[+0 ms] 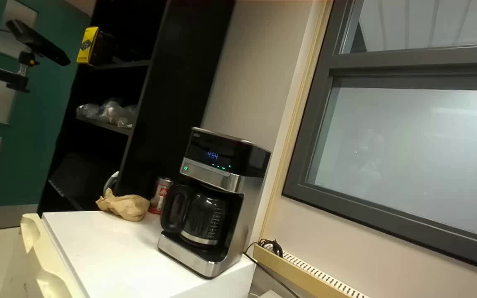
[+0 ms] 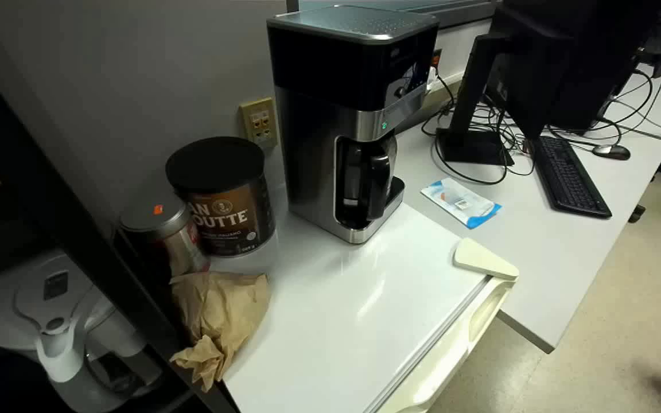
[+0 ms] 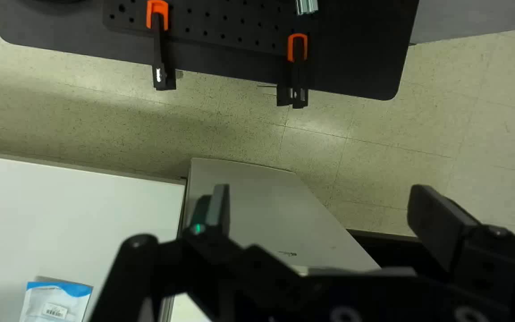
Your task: Press a button on the coffee maker
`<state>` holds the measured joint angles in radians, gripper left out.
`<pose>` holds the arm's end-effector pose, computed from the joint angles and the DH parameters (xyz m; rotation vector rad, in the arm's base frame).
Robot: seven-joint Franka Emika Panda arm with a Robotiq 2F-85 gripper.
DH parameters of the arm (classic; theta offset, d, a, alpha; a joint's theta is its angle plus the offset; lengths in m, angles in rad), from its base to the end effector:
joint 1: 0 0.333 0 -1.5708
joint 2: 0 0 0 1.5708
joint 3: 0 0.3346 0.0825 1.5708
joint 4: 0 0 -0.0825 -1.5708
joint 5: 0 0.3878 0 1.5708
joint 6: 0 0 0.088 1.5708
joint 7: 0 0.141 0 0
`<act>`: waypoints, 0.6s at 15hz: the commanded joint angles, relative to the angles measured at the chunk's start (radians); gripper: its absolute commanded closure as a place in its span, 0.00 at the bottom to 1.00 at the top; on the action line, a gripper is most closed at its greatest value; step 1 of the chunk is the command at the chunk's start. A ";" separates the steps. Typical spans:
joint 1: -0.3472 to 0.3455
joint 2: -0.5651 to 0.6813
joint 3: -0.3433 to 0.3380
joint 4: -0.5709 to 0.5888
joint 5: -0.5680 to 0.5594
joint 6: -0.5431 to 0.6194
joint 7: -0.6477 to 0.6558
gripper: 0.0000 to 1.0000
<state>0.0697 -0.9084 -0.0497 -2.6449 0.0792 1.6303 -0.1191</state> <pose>0.2553 0.0153 0.4723 -3.0070 -0.2280 0.1543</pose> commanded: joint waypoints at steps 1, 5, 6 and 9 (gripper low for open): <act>-0.009 0.001 0.006 0.002 0.004 -0.002 -0.005 0.00; -0.009 0.001 0.006 0.002 0.004 -0.002 -0.005 0.00; -0.009 0.001 0.006 0.002 0.004 -0.002 -0.005 0.00; -0.006 0.010 0.003 0.004 0.002 0.004 -0.017 0.00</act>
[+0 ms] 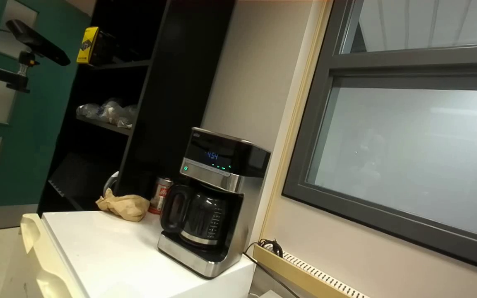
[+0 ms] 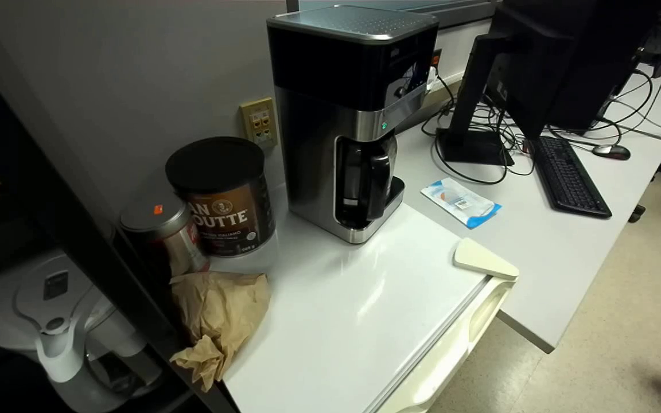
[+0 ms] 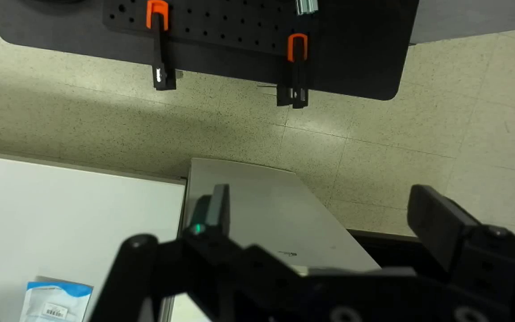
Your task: Press a button on the coffee maker
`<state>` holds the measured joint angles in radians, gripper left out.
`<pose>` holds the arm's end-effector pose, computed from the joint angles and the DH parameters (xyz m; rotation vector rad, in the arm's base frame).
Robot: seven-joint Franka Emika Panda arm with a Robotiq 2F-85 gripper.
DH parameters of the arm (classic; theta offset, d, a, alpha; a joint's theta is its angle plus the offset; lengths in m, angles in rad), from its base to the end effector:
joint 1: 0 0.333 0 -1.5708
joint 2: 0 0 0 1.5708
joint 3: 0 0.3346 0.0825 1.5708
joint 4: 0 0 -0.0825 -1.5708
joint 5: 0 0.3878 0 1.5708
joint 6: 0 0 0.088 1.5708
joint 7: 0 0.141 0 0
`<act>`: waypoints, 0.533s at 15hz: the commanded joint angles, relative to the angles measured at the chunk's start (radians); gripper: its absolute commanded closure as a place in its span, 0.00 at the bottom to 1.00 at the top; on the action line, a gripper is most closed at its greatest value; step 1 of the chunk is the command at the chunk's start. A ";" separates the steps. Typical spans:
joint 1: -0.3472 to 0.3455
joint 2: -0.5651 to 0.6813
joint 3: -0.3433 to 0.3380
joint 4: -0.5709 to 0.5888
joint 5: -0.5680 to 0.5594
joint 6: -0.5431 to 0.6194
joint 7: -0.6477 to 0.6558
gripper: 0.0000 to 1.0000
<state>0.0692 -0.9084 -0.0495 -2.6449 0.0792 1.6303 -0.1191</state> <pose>0.2553 0.0152 0.4723 -3.0072 -0.2275 0.1543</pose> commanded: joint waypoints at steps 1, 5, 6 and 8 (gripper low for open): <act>-0.008 0.030 0.004 0.011 -0.003 0.008 -0.013 0.00; -0.010 0.115 0.019 0.024 -0.049 0.104 -0.020 0.00; -0.007 0.143 0.016 0.030 -0.055 0.126 -0.024 0.00; -0.005 0.204 0.017 0.041 -0.072 0.192 -0.034 0.00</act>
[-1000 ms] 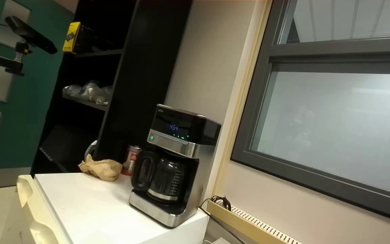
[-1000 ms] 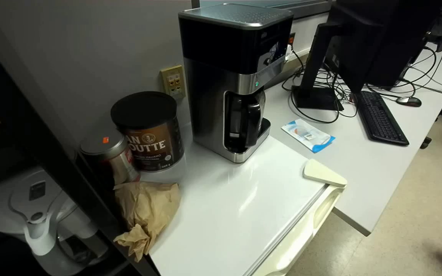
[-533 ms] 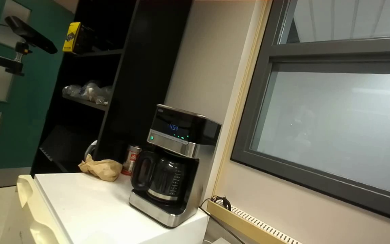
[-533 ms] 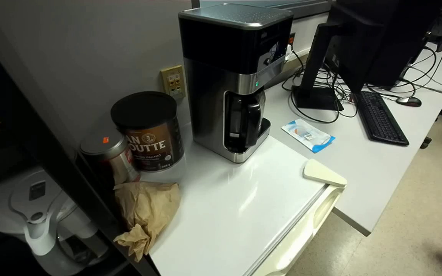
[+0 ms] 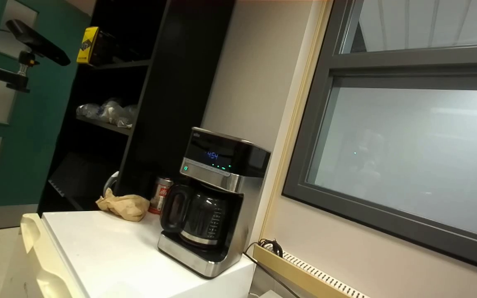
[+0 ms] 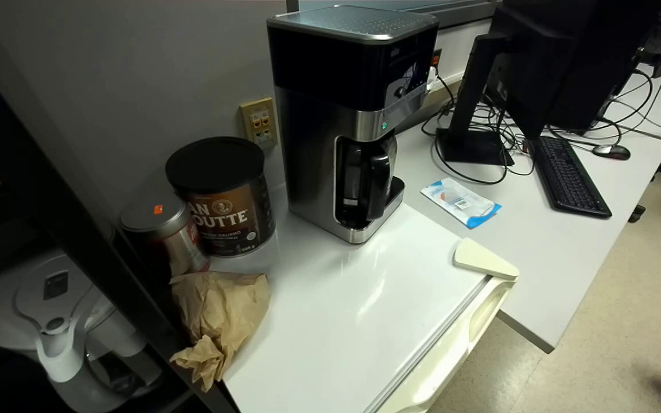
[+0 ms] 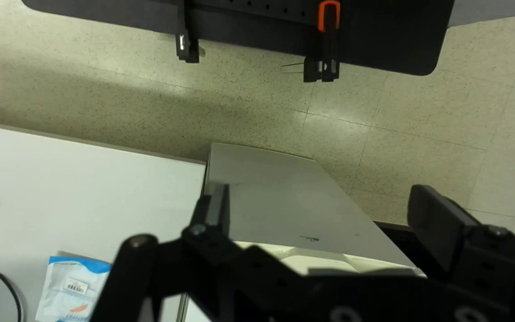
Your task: Press a button on the coffee maker
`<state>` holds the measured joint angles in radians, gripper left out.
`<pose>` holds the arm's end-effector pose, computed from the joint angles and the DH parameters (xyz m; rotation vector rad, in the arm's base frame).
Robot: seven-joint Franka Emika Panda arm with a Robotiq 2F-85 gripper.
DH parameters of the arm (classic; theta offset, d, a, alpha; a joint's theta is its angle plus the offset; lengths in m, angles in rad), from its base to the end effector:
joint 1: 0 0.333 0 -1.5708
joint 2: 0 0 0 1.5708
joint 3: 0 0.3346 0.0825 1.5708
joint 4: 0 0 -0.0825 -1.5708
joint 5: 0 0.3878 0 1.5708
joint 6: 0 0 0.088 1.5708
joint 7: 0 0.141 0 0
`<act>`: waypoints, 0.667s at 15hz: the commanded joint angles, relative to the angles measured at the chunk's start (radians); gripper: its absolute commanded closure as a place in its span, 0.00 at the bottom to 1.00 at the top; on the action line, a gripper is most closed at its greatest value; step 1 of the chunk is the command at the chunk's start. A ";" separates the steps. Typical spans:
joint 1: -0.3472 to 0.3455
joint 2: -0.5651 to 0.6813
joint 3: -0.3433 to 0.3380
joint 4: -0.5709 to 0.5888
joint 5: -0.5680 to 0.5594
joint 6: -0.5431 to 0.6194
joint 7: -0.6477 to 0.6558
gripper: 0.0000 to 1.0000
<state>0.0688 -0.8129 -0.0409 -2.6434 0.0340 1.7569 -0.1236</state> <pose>0.2869 0.0122 0.4560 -3.0642 -0.2423 0.1099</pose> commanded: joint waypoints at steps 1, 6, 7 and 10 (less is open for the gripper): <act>-0.001 0.142 0.007 0.045 -0.032 0.110 -0.040 0.00; -0.005 0.313 0.005 0.094 -0.060 0.348 -0.093 0.00; -0.004 0.353 0.002 0.107 -0.068 0.412 -0.108 0.00; -0.009 0.462 0.002 0.146 -0.091 0.572 -0.126 0.00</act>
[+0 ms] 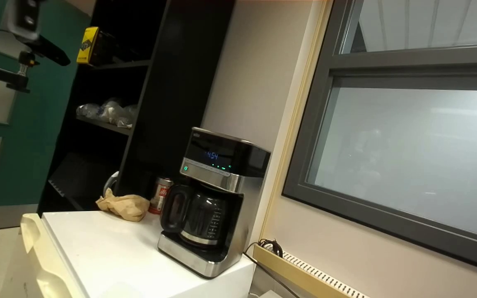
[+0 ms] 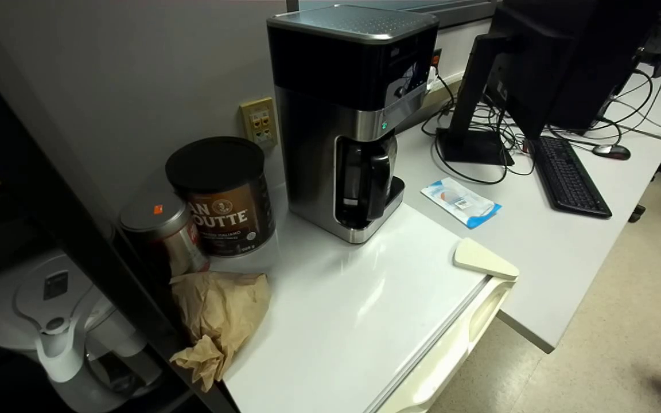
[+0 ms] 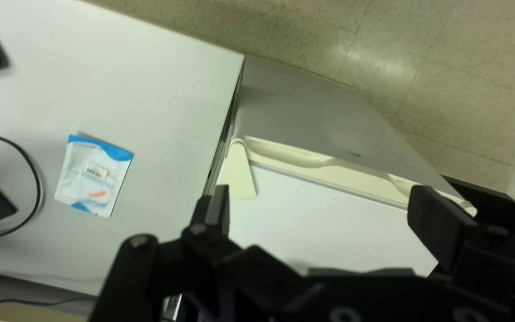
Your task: Press a button on the coffee maker
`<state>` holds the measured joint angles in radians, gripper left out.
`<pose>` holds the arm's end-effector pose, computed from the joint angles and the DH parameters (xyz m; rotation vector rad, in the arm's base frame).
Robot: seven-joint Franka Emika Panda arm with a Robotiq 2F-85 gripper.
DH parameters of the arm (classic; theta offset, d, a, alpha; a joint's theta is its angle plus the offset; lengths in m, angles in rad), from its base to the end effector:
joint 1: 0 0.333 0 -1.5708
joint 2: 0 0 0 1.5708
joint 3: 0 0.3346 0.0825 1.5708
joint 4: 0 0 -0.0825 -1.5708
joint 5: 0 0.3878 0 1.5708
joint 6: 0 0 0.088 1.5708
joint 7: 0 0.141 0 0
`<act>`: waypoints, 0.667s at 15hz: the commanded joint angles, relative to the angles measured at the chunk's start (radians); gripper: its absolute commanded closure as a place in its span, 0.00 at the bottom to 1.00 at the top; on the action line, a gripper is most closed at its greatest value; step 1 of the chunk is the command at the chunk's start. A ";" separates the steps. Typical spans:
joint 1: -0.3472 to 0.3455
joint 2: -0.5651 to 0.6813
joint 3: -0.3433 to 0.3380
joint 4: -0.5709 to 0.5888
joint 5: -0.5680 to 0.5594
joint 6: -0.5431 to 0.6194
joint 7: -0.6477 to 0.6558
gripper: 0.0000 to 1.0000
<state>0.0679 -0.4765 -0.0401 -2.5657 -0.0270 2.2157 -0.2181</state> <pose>0.4026 0.0098 0.4187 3.0924 0.4107 0.1958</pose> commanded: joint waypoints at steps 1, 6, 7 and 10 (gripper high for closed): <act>-0.011 0.173 0.003 0.089 -0.039 0.163 -0.035 0.00; -0.028 0.351 0.004 0.172 -0.059 0.398 -0.032 0.33; -0.031 0.382 0.003 0.189 -0.057 0.440 -0.032 0.40; -0.043 0.472 0.004 0.239 -0.051 0.557 -0.031 0.64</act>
<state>0.0405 -0.1046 -0.0401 -2.4009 -0.0676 2.6843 -0.2386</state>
